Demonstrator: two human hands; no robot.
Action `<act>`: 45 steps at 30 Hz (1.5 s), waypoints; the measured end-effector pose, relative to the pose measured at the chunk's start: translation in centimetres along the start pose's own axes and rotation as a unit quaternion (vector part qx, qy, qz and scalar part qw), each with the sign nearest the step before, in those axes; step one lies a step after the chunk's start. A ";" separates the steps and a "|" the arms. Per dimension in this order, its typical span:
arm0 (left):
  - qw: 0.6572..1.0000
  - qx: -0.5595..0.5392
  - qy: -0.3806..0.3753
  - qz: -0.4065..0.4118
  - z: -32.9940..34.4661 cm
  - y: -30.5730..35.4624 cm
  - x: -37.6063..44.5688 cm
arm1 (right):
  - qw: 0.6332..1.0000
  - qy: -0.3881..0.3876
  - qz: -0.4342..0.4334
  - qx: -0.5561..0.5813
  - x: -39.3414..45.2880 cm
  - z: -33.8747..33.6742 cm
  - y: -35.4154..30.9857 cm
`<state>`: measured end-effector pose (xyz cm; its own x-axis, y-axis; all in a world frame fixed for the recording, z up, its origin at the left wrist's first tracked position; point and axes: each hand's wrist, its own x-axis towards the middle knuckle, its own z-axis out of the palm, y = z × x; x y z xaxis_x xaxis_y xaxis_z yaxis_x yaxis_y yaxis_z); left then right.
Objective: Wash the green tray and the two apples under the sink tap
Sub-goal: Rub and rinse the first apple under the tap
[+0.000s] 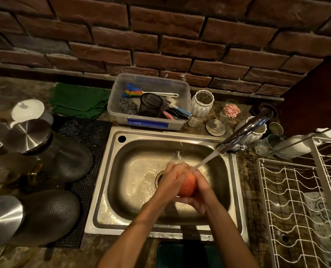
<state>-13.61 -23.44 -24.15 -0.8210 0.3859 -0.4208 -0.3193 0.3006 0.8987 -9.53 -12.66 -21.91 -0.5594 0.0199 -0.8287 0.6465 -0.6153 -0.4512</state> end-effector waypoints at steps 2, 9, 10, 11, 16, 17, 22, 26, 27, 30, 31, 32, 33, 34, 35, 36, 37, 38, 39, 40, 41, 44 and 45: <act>0.999 -0.028 0.018 -0.007 0.3 -0.1 -0.2 | 0.999 0.024 -0.013 -0.027 0.4 0.4 0.0; 0.987 -0.085 0.118 -0.066 1.0 -0.2 -0.1 | 0.966 0.100 -0.189 -0.145 0.9 0.8 2.4; 0.982 -0.119 0.114 -0.093 1.1 0.0 -0.1 | 0.955 0.108 -0.208 -0.182 0.8 0.6 2.6; 0.973 -0.160 0.108 -0.125 1.0 0.1 -0.1 | 0.940 0.116 -0.228 -0.224 0.8 0.5 2.9; 0.941 -0.263 0.074 -0.197 0.1 1.0 0.2 | 0.902 0.123 -0.308 -0.277 0.0 -0.1 4.0; 0.944 -0.258 0.065 -0.197 0.1 1.2 0.1 | 0.901 0.134 -0.309 -0.275 0.0 0.0 4.0; 0.965 -0.200 0.083 -0.146 0.7 1.5 -0.3 | 0.939 0.155 -0.252 -0.176 0.4 0.6 3.3; 0.979 -0.158 0.106 -0.076 0.6 1.5 -0.9 | 0.986 0.073 -0.150 0.001 0.5 1.4 2.1; 0.981 -0.149 0.110 -0.061 0.5 1.5 -0.8 | 0.991 0.055 -0.114 0.034 0.6 1.5 1.8; 0.980 -0.162 0.111 -0.042 0.4 1.6 -0.7 | 0.995 0.029 -0.055 0.084 0.9 1.3 1.0; 0.977 -0.173 0.113 -0.045 0.3 1.6 -0.6 | 0.994 0.035 -0.039 0.092 0.9 1.1 0.6; 0.976 -0.180 0.114 -0.050 0.2 1.6 -0.7 | 0.995 0.047 -0.024 0.088 0.9 1.0 0.3; 0.975 -0.183 0.113 -0.055 0.1 1.6 -0.8 | 0.996 0.058 -0.015 0.070 0.8 0.9 0.0; 0.975 -0.182 0.112 -0.059 0.1 1.5 -0.8 | 0.997 0.064 -0.011 0.047 0.9 0.8 -0.3; 0.975 -0.179 0.113 -0.063 0.0 1.3 -0.7 | 0.997 0.068 -0.015 0.025 0.9 0.7 -0.6; 0.976 -0.176 0.113 -0.066 -0.1 1.1 -0.6 | 0.997 0.071 -0.028 0.001 0.9 0.6 -0.8; 0.977 -0.171 0.112 -0.068 -0.3 1.0 -0.5 | 0.996 0.075 -0.050 -0.024 1.0 0.4 -0.9; 0.978 -0.166 0.104 -0.072 -0.4 1.0 -0.4 | 0.993 0.077 -0.076 -0.050 1.0 0.3 -1.0; 0.979 -0.164 0.091 -0.081 -0.5 1.1 -0.3 | 0.989 0.079 -0.101 -0.072 0.9 0.3 -1.1; 0.979 -0.167 0.074 -0.094 -0.6 1.2 -0.3 | 0.985 0.078 -0.124 -0.090 0.8 0.3 -1.0; 0.977 -0.174 0.056 -0.107 -0.6 1.3 -0.4 | 0.981 0.076 -0.142 -0.104 0.6 0.2 -0.8; 0.977 -0.177 0.028 -0.117 -0.1 1.0 -0.4 | 0.971 0.089 -0.169 -0.146 0.4 0.1 0.3; 0.978 -0.173 0.026 -0.114 0.2 0.9 -0.4 | 0.971 0.088 -0.172 -0.139 0.3 0.1 0.7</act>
<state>-13.41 -23.14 -23.20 -0.7301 0.2962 -0.6158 -0.6298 0.0578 0.7746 -9.33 -13.18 -22.45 -0.6849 0.3366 -0.6462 0.5666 -0.3115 -0.7628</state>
